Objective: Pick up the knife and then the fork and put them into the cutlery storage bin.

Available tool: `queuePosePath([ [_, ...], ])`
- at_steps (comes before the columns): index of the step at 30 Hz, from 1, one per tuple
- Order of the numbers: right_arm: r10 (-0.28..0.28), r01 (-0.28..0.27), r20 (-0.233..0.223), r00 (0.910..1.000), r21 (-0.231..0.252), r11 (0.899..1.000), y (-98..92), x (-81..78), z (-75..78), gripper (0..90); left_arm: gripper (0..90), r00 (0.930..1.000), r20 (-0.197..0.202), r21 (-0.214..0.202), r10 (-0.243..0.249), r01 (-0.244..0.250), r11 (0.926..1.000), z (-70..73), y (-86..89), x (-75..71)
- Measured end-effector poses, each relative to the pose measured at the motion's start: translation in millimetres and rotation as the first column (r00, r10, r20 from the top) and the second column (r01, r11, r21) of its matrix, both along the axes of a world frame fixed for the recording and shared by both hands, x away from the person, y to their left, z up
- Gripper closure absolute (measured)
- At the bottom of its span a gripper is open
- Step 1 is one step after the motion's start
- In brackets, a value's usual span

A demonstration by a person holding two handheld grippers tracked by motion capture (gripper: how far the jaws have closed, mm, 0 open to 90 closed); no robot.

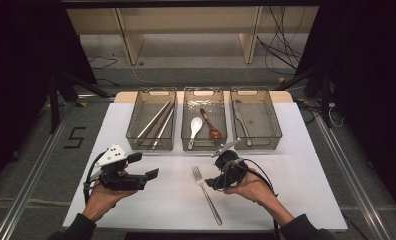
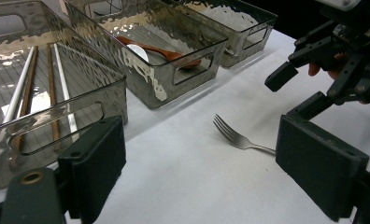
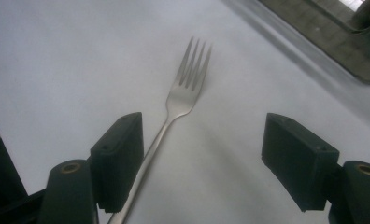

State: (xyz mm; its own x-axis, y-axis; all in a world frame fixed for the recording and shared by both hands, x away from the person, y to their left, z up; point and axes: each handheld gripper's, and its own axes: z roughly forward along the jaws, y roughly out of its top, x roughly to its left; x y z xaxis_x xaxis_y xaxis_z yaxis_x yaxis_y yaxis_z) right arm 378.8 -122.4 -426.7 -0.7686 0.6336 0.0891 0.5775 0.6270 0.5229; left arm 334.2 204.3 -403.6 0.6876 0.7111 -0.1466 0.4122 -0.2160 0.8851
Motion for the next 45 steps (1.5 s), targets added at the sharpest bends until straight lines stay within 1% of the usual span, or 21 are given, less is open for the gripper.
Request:
queuePosePath([
  [3, 0.017, -0.017, -0.006, 0.9998, -0.012, 1.0, 3.5, -2.2, -2.2, 30.4, 15.7, 1.0, -0.001, 0.001, -0.001, 0.001, 1.0, -0.1, 0.0, -0.2],
  [8, 0.038, -0.038, -0.005, 0.9993, -0.043, 0.998, 9.9, -4.4, -6.5, 31.0, 15.7, 1.0, -0.001, 0.001, -0.001, 0.001, 1.0, -0.3, 0.3, 0.0],
  [9, 0.045, -0.045, 0.001, 0.999, -0.05, 0.998, 10.7, -4.8, -7.7, 31.0, 15.7, 1.0, -0.002, -0.002, 0.001, -0.001, 1.0, -0.3, 0.2, 0.1],
  [10, 0.05, -0.05, -0.003, 0.9987, -0.053, 0.997, 11.4, -5.4, -8.5, 31.0, 15.7, 1.0, -0.002, -0.002, 0.001, -0.001, 1.0, -0.2, 0.1, 0.1],
  [13, 0.058, -0.058, -0.005, 0.9983, -0.066, 0.996, 12.6, -6.0, -10.3, 31.3, 15.7, 1.0, -0.001, 0.001, -0.002, 0.002, 1.0, -0.3, 0.1, 0.0],
  [15, 0.057, -0.058, -0.01, 0.9983, -0.064, 0.996, 13.2, -6.2, -11.5, 31.5, 15.7, 1.0, -0.002, -0.002, 0.001, -0.001, 1.0, -0.2, 0.2, 0.1],
  [22, 0.068, -0.07, -0.02, 0.9975, -0.094, 0.993, 16.6, -8.2, -15.9, 32.7, 15.7, 1.0, -0.001, 0.0, 0.0, 0.0, 1.0, -0.2, 0.3, -0.1],
  [25, 0.075, -0.076, -0.017, 0.997, -0.106, 0.991, 18.2, -8.8, -18.2, 32.9, 15.7, 1.0, -0.002, -0.002, 0.0, 0.0, 1.0, -0.2, 0.4, 0.2],
  [32, 0.098, -0.101, -0.028, 0.9948, -0.143, 0.985, 24.1, -11.5, -25.5, 33.8, 15.7, 1.0, -0.001, 0.001, -0.001, 0.001, 1.0, -0.4, 0.0, 0.2],
  [34, 0.102, -0.106, -0.035, 0.9942, -0.15, 0.983, 25.9, -12.2, -27.4, 35.3, 15.7, 1.0, -0.001, 0.0, -0.001, 0.001, 1.0, -0.4, 0.0, 0.3],
  [39, 0.128, -0.134, -0.043, 0.9908, -0.177, 0.975, 28.3, -12.8, -31.2, 39.2, 15.7, 1.0, 0.0, 0.0, -0.002, 0.002, 1.0, -0.5, -0.3, 0.2],
  [45, 0.137, -0.146, -0.058, 0.9888, -0.183, 0.972, 29.6, -13.5, -33.2, 41.8, 15.7, 1.0, -0.001, 0.001, -0.002, 0.002, 1.0, -0.4, -0.1, 0.3],
])
